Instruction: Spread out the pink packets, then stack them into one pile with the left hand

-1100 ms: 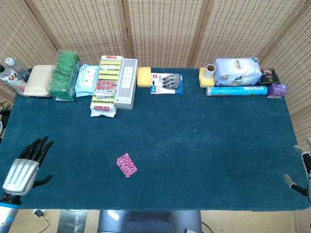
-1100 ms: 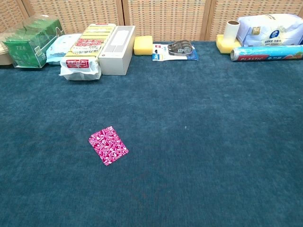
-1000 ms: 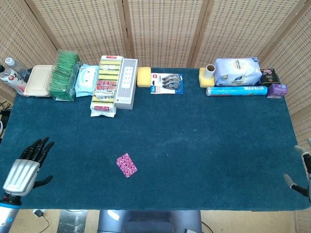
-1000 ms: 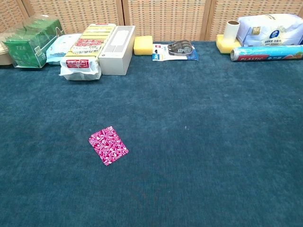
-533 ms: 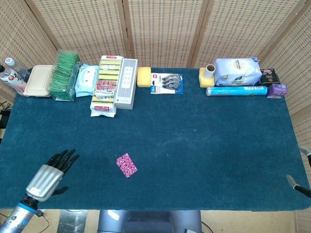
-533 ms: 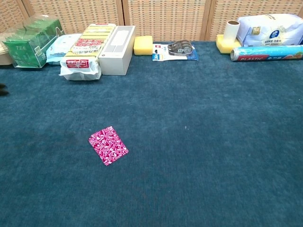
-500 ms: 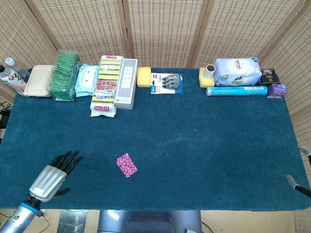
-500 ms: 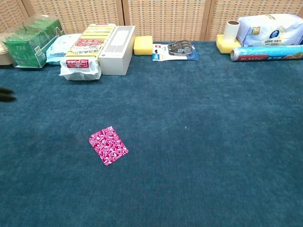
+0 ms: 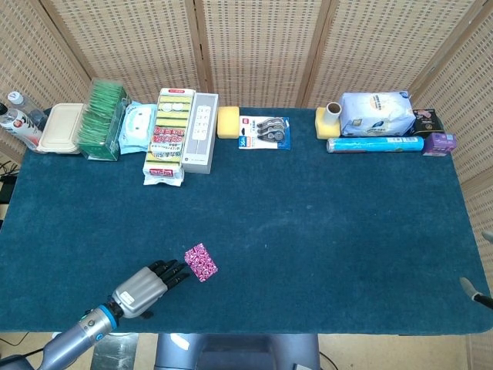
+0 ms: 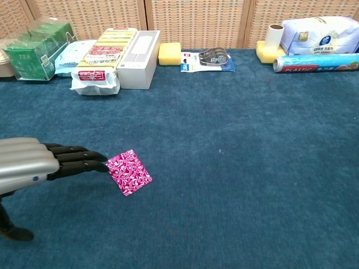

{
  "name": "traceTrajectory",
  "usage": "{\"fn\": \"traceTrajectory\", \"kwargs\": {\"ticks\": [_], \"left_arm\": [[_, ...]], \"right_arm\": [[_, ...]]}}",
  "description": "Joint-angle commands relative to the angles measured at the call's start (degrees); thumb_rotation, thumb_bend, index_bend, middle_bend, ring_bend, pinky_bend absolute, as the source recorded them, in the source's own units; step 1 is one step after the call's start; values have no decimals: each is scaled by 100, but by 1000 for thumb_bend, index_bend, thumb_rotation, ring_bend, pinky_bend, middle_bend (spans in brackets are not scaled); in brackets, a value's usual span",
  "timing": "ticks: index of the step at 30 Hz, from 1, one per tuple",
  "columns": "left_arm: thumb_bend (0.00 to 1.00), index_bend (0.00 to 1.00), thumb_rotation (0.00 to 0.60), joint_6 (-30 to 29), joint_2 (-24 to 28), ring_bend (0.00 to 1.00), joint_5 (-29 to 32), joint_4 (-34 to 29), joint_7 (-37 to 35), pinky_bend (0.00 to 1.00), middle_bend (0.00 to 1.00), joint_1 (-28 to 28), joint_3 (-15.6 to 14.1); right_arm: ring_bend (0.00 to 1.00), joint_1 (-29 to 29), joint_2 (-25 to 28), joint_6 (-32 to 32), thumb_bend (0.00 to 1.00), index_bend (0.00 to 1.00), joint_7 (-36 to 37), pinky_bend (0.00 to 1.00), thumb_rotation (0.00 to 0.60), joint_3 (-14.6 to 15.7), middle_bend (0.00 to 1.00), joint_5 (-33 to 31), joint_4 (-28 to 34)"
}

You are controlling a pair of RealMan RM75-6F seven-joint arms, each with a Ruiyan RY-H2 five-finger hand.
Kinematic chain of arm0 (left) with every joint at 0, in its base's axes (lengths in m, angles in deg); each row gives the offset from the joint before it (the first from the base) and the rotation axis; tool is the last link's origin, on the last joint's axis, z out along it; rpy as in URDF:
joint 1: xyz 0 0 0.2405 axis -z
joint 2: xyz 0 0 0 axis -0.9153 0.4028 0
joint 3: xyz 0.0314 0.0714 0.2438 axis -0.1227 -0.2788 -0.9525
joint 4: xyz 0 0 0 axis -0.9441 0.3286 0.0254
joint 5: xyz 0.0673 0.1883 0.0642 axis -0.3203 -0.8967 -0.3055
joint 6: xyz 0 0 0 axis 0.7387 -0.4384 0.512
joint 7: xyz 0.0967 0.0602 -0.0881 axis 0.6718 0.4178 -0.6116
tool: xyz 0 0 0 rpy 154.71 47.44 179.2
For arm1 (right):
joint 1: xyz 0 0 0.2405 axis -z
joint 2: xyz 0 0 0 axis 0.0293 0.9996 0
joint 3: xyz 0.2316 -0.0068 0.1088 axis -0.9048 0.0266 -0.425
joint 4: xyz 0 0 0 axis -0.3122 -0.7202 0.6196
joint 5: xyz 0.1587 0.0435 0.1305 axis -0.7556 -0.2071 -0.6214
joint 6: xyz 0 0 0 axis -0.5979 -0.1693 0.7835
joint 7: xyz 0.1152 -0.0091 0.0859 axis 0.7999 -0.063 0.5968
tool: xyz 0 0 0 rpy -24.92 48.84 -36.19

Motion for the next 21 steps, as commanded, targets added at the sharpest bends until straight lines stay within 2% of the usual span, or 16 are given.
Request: {"fn": "traceTrajectory", "kwargs": {"ticks": [1,9,21], "left_arm": [[84,0,600,269,-198,0,424,-138,417,140,0,253,188],[84,0,600,493,-404,0,1294,-300,1264,140,0,550,182],[83,0,600,332,-550,0,2206,-432,1856,140,0,872,53]], "right_arm": [[0,12,12,-25,228,182,27,0,600,-13,48,-9,-5],[0,25,28,-28,228,182,106,0,600,-32,48,-50,-19],[0,51,63,-63,228,182,224,0,600,-49,48,-49,-7]]}}
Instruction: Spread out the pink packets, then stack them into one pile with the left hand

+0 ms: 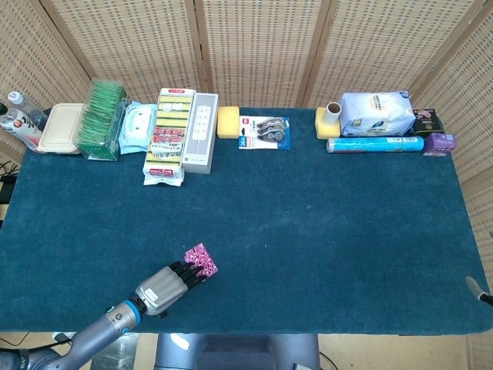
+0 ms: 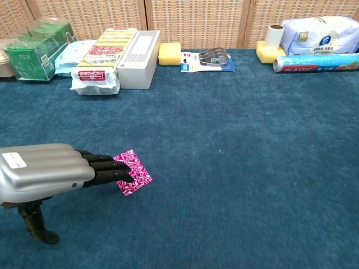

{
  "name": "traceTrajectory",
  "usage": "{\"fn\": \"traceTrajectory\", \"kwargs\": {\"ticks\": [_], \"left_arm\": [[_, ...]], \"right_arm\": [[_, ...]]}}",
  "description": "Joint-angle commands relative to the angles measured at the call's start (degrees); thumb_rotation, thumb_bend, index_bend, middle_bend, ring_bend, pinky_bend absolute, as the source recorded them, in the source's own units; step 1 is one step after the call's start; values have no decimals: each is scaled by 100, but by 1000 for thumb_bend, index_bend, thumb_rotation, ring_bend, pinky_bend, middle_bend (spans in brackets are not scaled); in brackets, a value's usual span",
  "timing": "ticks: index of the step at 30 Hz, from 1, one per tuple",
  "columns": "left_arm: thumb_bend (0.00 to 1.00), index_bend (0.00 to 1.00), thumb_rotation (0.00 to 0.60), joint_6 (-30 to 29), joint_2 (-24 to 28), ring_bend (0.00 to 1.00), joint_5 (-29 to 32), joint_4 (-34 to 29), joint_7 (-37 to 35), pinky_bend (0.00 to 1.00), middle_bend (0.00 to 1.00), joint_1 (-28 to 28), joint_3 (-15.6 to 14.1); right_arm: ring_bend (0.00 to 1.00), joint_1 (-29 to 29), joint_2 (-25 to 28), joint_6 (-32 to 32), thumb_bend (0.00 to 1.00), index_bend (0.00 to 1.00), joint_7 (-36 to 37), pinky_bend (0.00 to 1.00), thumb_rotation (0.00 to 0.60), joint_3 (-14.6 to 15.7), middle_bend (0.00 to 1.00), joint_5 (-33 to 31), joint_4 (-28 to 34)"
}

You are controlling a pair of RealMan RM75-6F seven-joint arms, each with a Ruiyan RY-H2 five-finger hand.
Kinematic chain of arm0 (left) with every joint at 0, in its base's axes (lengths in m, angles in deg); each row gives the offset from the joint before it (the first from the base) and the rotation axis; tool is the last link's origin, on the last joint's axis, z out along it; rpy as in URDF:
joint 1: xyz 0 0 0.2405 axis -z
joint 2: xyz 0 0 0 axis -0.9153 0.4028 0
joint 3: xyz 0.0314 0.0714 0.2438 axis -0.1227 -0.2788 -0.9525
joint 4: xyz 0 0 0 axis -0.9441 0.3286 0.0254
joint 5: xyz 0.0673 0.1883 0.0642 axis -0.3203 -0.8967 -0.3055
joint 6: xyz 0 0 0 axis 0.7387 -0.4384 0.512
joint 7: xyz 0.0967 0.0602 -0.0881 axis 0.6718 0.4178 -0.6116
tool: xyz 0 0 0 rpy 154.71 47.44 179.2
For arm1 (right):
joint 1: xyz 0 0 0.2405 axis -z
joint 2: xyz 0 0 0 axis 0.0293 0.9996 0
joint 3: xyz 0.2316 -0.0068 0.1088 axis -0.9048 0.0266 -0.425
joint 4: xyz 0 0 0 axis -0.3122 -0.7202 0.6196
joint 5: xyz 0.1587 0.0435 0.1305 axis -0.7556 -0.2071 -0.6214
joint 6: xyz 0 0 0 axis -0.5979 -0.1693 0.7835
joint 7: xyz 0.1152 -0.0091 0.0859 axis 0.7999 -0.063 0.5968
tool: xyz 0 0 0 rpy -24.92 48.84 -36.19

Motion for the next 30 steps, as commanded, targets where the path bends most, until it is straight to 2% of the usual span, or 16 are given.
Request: {"fn": "traceTrajectory", "kwargs": {"ticks": [1,18,30], "left_arm": [[84,0,600,-27,-111,0,227,41,145,140,0,131,-30],[84,0,600,-335,-314,0,1410,184,506,140,0,628,-218],[84,0,600,-553,-110,0,1877,434,190,140,0,774,-221]], "right_arm": [[0,7,1,-12,228,182,13,0,600,-1,47,3,-7],[0,73,36,-135,227,181,140,0,600,-12,47,49,30],[0,73,57,-119,227,182,165,0,600,-12,47,52,77]]}}
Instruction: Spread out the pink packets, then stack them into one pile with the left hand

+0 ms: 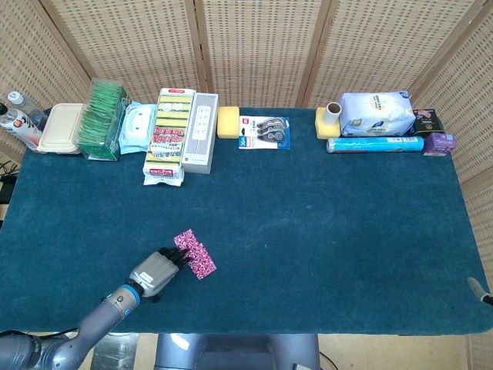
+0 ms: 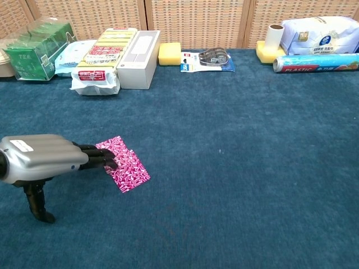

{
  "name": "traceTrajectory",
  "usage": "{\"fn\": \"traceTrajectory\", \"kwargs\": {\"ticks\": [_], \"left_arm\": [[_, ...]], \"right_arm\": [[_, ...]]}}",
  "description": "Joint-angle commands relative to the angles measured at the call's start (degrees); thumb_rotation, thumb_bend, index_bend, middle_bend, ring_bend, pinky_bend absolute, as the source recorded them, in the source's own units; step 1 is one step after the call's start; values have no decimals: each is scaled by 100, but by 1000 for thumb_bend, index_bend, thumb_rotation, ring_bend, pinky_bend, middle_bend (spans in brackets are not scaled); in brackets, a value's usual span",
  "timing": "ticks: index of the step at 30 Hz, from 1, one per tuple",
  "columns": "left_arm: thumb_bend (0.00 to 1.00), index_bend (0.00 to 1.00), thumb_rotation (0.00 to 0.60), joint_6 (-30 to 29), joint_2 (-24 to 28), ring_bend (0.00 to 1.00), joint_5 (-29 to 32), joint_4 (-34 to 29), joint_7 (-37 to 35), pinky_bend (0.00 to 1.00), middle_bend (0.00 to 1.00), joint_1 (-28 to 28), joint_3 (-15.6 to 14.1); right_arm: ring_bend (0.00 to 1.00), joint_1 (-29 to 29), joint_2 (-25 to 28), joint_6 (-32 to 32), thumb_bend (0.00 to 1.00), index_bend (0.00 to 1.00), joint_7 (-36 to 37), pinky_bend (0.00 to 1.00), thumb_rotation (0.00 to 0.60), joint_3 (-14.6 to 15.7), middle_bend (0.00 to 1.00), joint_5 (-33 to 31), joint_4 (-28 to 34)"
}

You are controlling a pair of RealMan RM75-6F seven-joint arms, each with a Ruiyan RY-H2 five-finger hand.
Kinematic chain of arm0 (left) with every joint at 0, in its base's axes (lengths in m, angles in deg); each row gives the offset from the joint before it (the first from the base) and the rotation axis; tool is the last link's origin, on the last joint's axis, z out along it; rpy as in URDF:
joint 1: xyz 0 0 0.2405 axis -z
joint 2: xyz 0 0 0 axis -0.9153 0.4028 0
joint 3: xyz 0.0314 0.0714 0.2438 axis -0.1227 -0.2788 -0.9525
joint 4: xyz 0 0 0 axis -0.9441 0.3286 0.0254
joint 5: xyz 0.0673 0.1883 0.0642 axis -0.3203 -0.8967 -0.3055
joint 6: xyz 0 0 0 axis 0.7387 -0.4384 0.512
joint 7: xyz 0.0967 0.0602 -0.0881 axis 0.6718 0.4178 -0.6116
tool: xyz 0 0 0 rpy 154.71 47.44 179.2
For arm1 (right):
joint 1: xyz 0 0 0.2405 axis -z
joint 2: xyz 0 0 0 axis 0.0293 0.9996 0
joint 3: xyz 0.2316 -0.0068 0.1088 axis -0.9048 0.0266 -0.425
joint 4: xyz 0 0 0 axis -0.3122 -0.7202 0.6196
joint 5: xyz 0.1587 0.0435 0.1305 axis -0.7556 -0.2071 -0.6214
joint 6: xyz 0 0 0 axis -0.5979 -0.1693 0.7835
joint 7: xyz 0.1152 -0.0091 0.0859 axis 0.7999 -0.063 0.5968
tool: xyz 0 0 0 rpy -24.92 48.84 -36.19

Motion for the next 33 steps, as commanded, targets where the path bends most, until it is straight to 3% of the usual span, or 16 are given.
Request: {"fn": "traceTrajectory", "kwargs": {"ticks": [1,18,25,33], "left_arm": [[83,0,600,-8,97,0,93,123,-186,140,0,15,8],[84,0,600,161,891,0,-223,686,-1619,141,0,-185,54],[84,0,600,178,1162,0,-953,350,-2072,140,0,-266,46],[84,0,600,312,1047,0,-1494,-78,-1969,141,0,-209,-112]], "right_arm": [[0,1,-2,0,227,182,-11,0,600,2,47,1,0],[0,-8,-28,17,227,182,-146,0,600,11,47,7,62],[0,-15,-39,30,227,182,-177,0,600,24,47,32,75],[0,-6,-20,27,227,182,-130,0,600,20,47,18,74]]}}
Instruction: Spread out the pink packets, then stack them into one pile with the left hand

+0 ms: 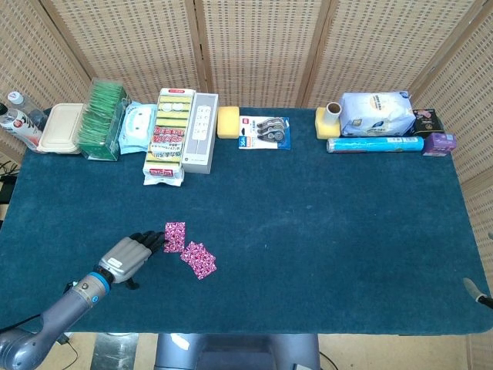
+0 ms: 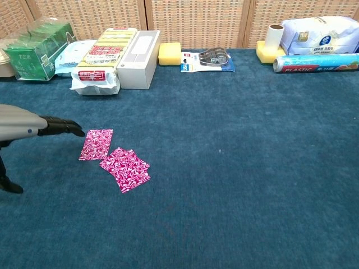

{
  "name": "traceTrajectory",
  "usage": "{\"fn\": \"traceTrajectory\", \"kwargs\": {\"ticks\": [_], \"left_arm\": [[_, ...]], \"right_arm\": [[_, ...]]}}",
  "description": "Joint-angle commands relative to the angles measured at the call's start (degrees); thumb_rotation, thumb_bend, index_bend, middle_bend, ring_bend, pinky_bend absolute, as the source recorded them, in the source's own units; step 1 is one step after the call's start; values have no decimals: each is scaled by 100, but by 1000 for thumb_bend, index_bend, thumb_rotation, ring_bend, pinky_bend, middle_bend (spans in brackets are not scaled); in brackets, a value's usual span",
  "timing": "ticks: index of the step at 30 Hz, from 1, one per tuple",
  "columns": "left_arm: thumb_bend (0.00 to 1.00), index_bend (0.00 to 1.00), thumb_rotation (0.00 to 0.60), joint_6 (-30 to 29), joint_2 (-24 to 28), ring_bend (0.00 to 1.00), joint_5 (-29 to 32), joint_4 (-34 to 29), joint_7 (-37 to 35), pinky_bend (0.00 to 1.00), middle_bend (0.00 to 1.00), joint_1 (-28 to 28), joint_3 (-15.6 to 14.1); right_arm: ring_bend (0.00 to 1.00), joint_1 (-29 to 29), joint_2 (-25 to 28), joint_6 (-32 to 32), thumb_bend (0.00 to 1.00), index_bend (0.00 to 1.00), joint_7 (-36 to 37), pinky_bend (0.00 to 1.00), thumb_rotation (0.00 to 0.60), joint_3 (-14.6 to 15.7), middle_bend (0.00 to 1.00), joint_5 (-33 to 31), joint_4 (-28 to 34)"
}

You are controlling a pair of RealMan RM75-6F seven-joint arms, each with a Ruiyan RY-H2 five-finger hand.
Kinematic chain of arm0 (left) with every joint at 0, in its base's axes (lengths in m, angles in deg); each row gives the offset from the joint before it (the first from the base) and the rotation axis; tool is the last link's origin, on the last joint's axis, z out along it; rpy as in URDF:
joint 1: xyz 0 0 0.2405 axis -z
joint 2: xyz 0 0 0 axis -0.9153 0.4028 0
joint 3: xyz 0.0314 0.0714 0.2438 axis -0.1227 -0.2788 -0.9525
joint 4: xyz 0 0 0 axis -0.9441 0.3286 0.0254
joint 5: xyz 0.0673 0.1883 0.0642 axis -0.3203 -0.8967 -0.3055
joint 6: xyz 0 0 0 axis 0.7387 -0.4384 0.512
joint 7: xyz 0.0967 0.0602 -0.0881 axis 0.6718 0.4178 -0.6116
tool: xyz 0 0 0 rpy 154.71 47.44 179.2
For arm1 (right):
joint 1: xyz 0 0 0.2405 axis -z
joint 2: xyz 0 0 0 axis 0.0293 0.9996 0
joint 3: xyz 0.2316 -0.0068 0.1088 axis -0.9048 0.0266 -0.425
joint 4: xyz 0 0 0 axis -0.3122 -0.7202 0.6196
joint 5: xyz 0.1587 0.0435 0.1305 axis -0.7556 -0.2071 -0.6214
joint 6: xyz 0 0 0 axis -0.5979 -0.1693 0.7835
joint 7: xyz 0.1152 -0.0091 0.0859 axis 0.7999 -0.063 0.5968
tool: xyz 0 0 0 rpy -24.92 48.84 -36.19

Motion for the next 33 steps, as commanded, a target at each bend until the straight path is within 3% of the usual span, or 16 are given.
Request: {"fn": "traceTrajectory", "kwargs": {"ticks": [1,9,18,33], "left_arm": [[84,0,600,30,-103,0,-130,-172,165,141,0,48,-68],[84,0,600,-237,-390,0,377,-422,1124,140,0,178,-157],[84,0,600,-259,-887,0,1080,-310,1654,141,0,526,-68],[85,0,600,-525,-989,0,1682,-575,2154,140,0,733,-480]], "right_arm": [[0,-1,9,6,227,182,19,0,600,-3,47,-5,1],[0,6,26,3,228,182,94,0,600,-17,47,-28,-14],[0,7,34,6,227,182,119,0,600,-27,47,-45,-24],[0,33,47,-50,227,182,155,0,600,-31,47,-19,-23]]}}
